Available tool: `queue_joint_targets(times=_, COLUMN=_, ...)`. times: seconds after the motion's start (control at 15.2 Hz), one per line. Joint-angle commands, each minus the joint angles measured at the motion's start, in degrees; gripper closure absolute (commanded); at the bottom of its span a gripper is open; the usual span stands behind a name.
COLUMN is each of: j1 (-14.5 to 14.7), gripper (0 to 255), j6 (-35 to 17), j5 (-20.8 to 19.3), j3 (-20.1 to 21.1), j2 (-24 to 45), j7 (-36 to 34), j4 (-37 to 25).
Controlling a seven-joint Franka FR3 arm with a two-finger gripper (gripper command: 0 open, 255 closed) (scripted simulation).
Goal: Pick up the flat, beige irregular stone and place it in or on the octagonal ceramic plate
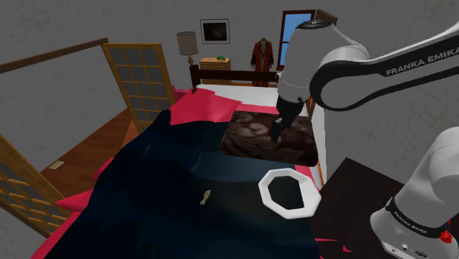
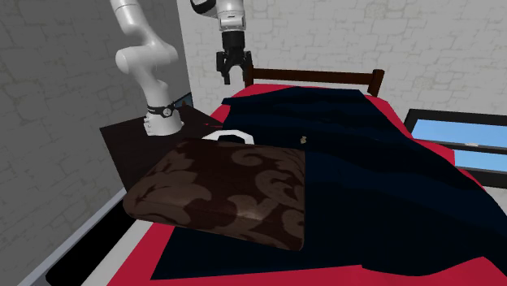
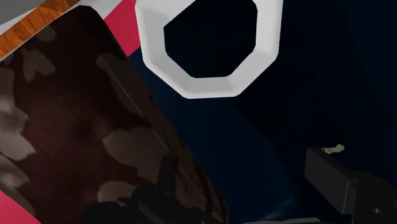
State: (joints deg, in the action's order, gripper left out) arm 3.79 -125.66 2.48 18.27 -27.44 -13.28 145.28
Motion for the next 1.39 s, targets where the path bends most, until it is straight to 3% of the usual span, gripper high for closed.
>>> queue_joint_targets(times=0.0, j1=-0.08, gripper=0, j6=-4.3, j5=-0.5, j3=2.55, j2=4.26, j7=-3.19, j4=-0.18)
queue_joint_targets(times=0.4, j1=-1.5, gripper=0, j6=-12.74, j5=-6.18, j3=9.17, j2=16.91, j7=-13.68, j4=-4.12)
queue_joint_targets(times=0.73, j1=-1.92, gripper=0, j6=-17.19, j5=-16.87, j3=12.74, j2=29.13, j7=-25.7, j4=-9.88)
queue_joint_targets(times=1.06, j1=2.23, gripper=0, j6=-18.57, j5=-28.8, j3=11.31, j2=41.63, j7=-37.57, j4=-17.91)
queue_joint_targets(times=1.32, j1=7.32, gripper=0, j6=-18.42, j5=-35.4, j3=8.47, j2=50.86, j7=-44.23, j4=-25.59)
